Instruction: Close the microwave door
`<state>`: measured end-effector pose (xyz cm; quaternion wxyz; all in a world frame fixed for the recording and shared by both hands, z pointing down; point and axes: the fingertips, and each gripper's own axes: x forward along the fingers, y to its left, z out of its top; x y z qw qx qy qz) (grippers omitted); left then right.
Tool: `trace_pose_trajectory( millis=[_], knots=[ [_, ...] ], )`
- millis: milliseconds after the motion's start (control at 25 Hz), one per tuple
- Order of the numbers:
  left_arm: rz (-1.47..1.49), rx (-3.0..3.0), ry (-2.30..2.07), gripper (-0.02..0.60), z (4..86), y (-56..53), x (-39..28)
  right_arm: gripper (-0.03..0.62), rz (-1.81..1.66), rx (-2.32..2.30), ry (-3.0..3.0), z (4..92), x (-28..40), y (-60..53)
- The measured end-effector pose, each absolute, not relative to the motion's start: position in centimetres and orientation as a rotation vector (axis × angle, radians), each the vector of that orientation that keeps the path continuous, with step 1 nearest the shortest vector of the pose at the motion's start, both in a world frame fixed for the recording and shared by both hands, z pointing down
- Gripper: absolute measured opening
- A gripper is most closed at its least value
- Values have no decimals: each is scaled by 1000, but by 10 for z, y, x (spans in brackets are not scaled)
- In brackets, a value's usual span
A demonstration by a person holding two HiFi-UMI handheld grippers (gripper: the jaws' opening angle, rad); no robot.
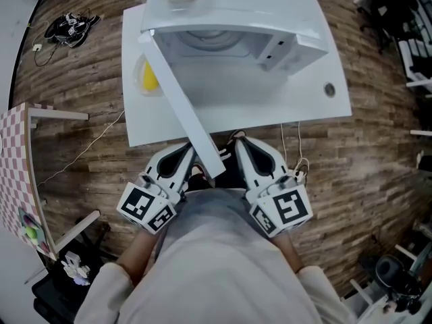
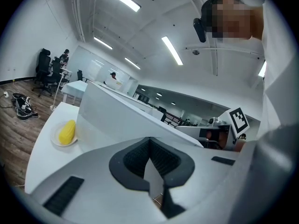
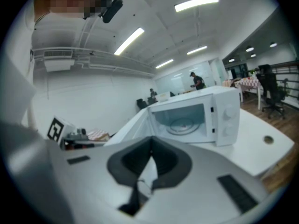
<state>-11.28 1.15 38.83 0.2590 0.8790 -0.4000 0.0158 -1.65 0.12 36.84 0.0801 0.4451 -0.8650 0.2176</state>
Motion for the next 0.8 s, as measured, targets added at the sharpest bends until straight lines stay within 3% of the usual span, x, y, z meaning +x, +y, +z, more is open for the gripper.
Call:
trace_pose_trajectory(
  millis=[800],
  knots=[
    [34, 2390, -1039, 17, 387, 3, -97, 23, 650, 1387, -2552, 369, 2, 0]
  ],
)
